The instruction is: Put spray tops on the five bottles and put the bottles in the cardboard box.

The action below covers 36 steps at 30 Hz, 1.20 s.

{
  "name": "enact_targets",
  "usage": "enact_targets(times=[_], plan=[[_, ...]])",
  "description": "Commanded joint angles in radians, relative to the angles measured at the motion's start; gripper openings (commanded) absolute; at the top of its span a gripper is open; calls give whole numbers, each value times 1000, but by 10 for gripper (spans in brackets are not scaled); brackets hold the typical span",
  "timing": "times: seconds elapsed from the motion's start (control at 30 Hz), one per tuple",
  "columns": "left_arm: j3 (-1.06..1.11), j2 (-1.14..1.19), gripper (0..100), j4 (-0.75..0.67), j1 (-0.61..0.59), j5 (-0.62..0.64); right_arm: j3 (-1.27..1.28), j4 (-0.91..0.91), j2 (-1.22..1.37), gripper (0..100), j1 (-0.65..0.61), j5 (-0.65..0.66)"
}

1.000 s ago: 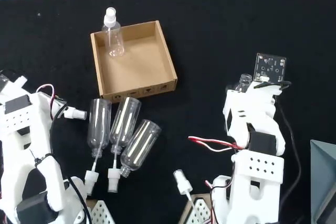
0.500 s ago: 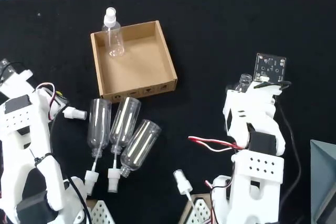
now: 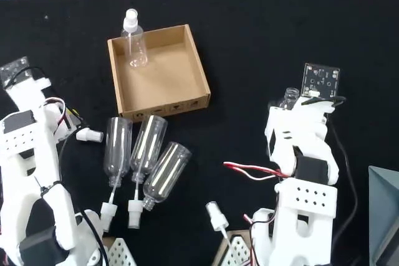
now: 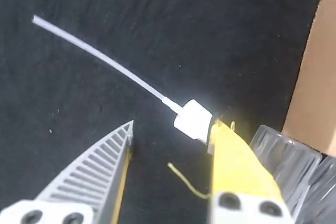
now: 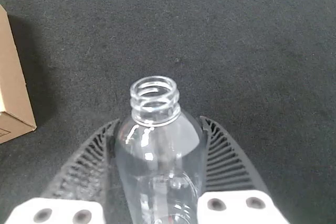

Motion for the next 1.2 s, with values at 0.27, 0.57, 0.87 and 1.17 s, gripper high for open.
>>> enact_targets(times=[0.27,0.57,0.87,1.17], plan=[[-82,-3,213,35,-4,-121,-10,-32,-31,77,-26,-2],[-308,146,210,247,-2,-247,-10,-32,-31,77,-26,-2],[-358,241,212,272,-1,-439,-10,-32,-31,77,-26,-2],[-357,275,214,272,16,-608,-10,-32,-31,77,-26,-2]])
